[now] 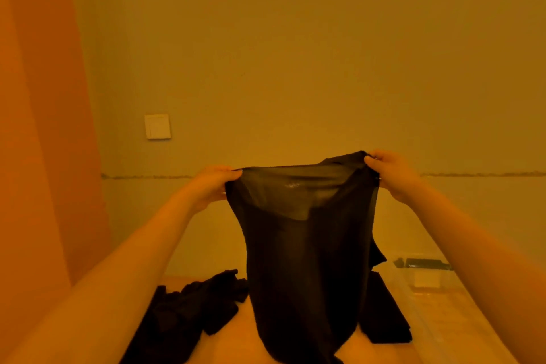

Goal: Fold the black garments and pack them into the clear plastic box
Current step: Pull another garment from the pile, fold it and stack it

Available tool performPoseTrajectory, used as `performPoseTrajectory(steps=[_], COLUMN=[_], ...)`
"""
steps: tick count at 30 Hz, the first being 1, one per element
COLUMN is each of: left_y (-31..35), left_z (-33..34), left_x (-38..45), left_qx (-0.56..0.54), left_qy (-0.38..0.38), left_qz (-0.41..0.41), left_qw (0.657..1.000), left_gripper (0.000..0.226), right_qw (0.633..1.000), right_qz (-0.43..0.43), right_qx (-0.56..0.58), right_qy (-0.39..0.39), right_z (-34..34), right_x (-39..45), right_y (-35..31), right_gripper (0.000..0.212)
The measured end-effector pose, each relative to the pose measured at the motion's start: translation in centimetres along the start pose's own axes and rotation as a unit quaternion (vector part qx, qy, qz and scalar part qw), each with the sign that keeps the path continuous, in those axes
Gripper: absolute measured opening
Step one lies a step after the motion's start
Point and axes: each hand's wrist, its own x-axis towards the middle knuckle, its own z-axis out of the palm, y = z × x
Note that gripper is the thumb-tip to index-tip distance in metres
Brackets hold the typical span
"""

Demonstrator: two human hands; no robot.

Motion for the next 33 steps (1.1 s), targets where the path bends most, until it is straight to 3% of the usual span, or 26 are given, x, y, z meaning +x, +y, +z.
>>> performPoseTrajectory(steps=[5, 8, 11, 15, 18, 22, 26, 29, 33], left_y=[3.6, 4.9, 5.5, 5.8, 5.8, 6.4, 7.9, 9.0, 9.7], left_z=[-2.4, -3.8, -4.5, -3.5, -2.9, -2.8, -2.6, -2.4, -2.5], left_x=[-0.3, -0.5, -0.6, -0.9, -0.7, -0.5, -0.9, -1.2, -1.5], left_qx=[0.086, 0.101, 0.201, 0.378, 0.279, 0.125, -0.009, -0.107, -0.134], left_qy=[-0.109, -0.130, -0.078, 0.004, 0.036, 0.098, 0.068, 0.044, 0.024], left_qz=[-0.030, -0.022, -0.023, -0.010, 0.023, 0.059, 0.052, 0.063, 0.067], left_qw=[0.990, 0.986, 0.976, 0.926, 0.959, 0.986, 0.996, 0.991, 0.988], left_gripper=[0.013, 0.006, 0.017, 0.029, 0.031, 0.026, 0.013, 0.013, 0.017], right_qw=[0.994, 0.997, 0.995, 0.991, 0.989, 0.998, 0.997, 0.994, 0.991], right_qz=[0.010, 0.034, 0.031, -0.021, -0.028, -0.009, -0.022, -0.029, -0.041], right_qx=[-0.095, 0.016, 0.070, -0.131, -0.143, -0.042, 0.009, 0.091, 0.129], right_qy=[-0.058, -0.075, -0.060, -0.006, 0.013, 0.037, 0.075, 0.046, 0.012], right_z=[-0.7, -1.3, -1.5, -0.9, -0.7, -0.9, -0.8, -0.7, -0.8], right_x=[-0.1, -0.6, -0.8, -0.9, -0.7, -0.3, 0.2, 0.1, -0.2], right_y=[-1.6, -2.0, -2.1, -2.6, -3.2, -4.1, -5.6, -7.2, -8.3], right_gripper=[0.018, 0.017, 0.016, 0.020, 0.018, 0.021, 0.019, 0.018, 0.021])
